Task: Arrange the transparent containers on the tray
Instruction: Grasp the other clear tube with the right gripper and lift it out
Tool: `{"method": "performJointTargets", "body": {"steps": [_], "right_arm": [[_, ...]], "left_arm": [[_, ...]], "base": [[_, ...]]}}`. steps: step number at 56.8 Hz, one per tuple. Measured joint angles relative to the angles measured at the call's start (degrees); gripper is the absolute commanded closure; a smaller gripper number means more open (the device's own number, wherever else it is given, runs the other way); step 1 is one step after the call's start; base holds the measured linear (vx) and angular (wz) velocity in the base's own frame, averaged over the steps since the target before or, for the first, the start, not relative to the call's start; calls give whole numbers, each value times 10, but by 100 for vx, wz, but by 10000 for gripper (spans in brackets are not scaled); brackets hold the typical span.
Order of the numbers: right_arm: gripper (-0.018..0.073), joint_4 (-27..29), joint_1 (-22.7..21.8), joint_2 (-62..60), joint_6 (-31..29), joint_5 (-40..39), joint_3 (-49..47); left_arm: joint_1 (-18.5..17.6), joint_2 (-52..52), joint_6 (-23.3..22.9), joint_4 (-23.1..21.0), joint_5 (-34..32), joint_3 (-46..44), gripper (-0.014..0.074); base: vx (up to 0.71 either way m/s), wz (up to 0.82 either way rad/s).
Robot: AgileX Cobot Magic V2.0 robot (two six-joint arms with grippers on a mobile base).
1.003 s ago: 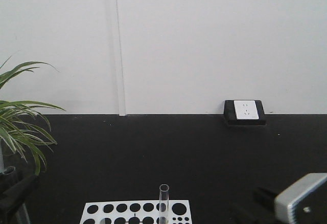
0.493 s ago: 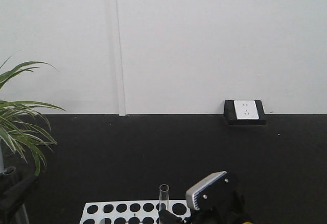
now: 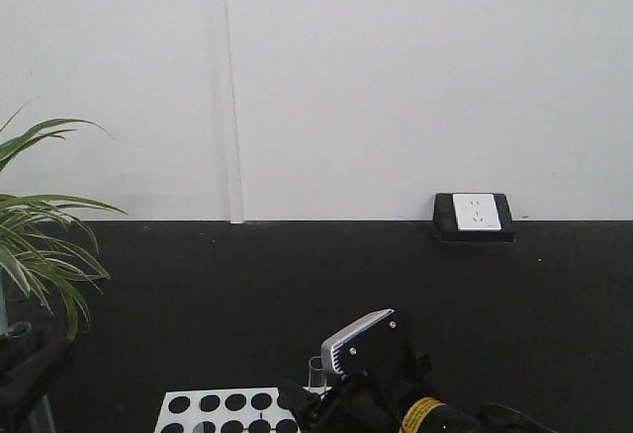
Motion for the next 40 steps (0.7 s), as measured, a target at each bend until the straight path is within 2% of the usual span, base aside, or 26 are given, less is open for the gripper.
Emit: {"method": "performJointTargets", "body": {"steps": [11,32,40], "right_arm": [[129,0,0,4,1,-2,0],[470,0,2,4,22,-11,-1],[543,0,2,-3,26,-6,-1]], "left_arm": [[0,0,0,0,0,0,468],[0,0,0,0,1,0,468],[0,0,0,0,1,0,468]], "base": [[0,0],[0,0],[0,0]]}}
